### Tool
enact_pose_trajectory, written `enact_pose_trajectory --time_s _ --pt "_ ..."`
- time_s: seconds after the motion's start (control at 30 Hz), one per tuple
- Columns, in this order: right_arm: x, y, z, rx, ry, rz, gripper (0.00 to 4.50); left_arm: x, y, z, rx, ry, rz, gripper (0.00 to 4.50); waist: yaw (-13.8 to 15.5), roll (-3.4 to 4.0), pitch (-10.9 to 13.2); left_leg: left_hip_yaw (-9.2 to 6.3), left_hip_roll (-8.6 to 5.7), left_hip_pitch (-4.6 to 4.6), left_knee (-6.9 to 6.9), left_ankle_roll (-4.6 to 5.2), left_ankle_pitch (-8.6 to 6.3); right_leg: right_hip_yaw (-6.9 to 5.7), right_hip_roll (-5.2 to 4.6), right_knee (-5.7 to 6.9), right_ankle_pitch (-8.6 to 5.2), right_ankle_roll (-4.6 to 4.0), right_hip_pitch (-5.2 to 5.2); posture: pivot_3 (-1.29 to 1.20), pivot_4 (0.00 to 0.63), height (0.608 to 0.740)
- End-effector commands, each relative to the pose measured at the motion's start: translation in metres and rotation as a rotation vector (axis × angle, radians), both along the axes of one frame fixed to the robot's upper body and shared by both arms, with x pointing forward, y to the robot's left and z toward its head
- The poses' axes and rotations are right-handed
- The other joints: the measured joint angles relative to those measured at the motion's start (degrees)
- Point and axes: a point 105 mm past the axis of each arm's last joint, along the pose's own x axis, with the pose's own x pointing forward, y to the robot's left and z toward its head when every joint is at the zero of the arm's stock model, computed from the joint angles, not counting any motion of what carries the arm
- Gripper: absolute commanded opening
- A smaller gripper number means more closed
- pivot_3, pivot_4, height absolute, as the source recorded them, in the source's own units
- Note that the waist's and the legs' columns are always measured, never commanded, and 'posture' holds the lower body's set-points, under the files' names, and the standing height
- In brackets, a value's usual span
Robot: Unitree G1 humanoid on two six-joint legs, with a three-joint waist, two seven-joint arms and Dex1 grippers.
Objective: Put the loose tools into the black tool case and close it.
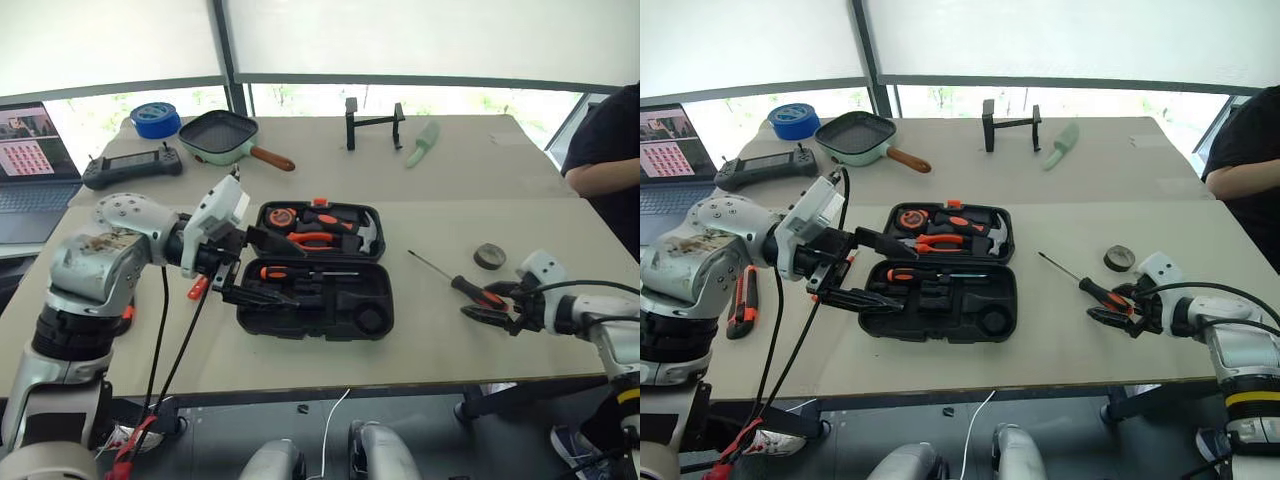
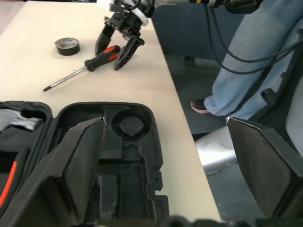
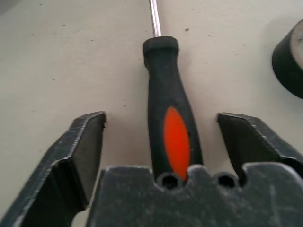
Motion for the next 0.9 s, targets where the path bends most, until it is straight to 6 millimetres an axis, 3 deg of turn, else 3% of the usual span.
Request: enact_pose_trajectory --time_s 0.03,0.2,0.27,0.33,0.43,0.5,0.6,0.67,0.77,0.9 --pt "-0.006 -0.002 -0.006 0.009 0.023 0.036 2.83 -0.004 0.003 0.002 0.031 -0.066 -0.011 4.5 0.0 0.0 0.0 -0.03 0.01 0.01 -0.01 -0.02 0.0 0.0 0.01 0.01 0.0 0.0 0.0 0.0 0.15 0.74" --pt "-0.007 -0.011 0.021 0.04 -0.058 0.033 1.18 0.001 0.018 -0.004 0.082 -0.079 0.035 4.5 -0.02 0.03 0.0 -0.09 0.04 0.05 -0.19 -0.17 0.08 -0.07 0.02 0.03 -0.07 -0.12 -0.04 0.0 0.15 0.74" --pt "-0.002 -0.007 0.044 0.045 -0.134 0.049 1.05 0.002 0.025 -0.004 0.097 -0.076 0.053 4.5 -0.01 0.06 0.02 -0.09 0.04 0.01 -0.18 -0.17 0.08 -0.1 0.01 0.03 -0.08 -0.12 -0.06 0.0 0.15 0.74" --pt "0.002 0.014 0.072 0.06 -0.212 0.146 1.05 0.002 0.031 -0.006 0.113 -0.071 0.067 4.5 -0.14 0.18 0.09 -0.07 0.03 0.02 -0.18 -0.17 0.08 -0.08 0.0 0.03 -0.07 -0.12 -0.06 0.0 0.15 0.74" --pt "-0.005 0.071 0.1 0.083 -0.254 0.399 1.05 0.001 0.038 -0.011 0.144 -0.054 0.075 4.5 -0.9 0.47 0.26 -0.05 0.03 0.02 -0.19 -0.18 0.08 -0.03 0.01 0.05 -0.07 -0.13 -0.1 0.0 0.15 0.74" --pt "-0.014 0.108 0.101 0.046 -0.253 0.567 1.05 0.001 0.04 -0.013 0.154 -0.049 0.071 4.5 -1.08 0.47 0.26 -0.06 0.09 0.02 -0.26 -0.23 0.1 -0.05 0.06 0.07 -0.09 -0.17 -0.16 0.0 0.15 0.74" --pt "-0.02 0.143 0.092 -0.041 -0.253 0.747 1.05 0.003 0.037 -0.016 0.152 -0.052 0.071 4.5 -0.8 0.44 0.26 -0.17 0.11 -0.01 -0.3 -0.25 0.1 -0.16 0.09 0.06 -0.12 -0.23 -0.16 0.0 0.15 0.74" --pt "-0.017 0.156 0.084 -0.116 -0.265 0.822 1.05 0.005 0.036 -0.016 0.149 -0.057 0.072 4.5 -0.38 0.43 0.26 -0.19 0.05 -0.08 -0.28 -0.23 0.1 -0.17 0.06 0.04 -0.12 -0.21 -0.16 0.0 0.15 0.74" --pt "0.002 0.167 0.073 -0.265 -0.316 0.831 1.05 0.01 0.034 -0.017 0.145 -0.07 0.082 4.5 0.27 0.42 0.27 -0.18 -0.06 -0.21 -0.19 -0.18 0.1 -0.18 0.03 0.03 -0.07 -0.13 -0.24 0.0 0.15 0.74" --pt "0.02 0.189 0.077 -0.267 -0.357 0.791 1.05 0.014 0.033 -0.017 0.132 -0.084 0.098 4.5 0.22 0.41 0.27 -0.15 -0.1 -0.36 -0.16 -0.18 0.11 -0.19 0.05 0.06 -0.05 -0.11 -0.43 0.0 0.15 0.74"
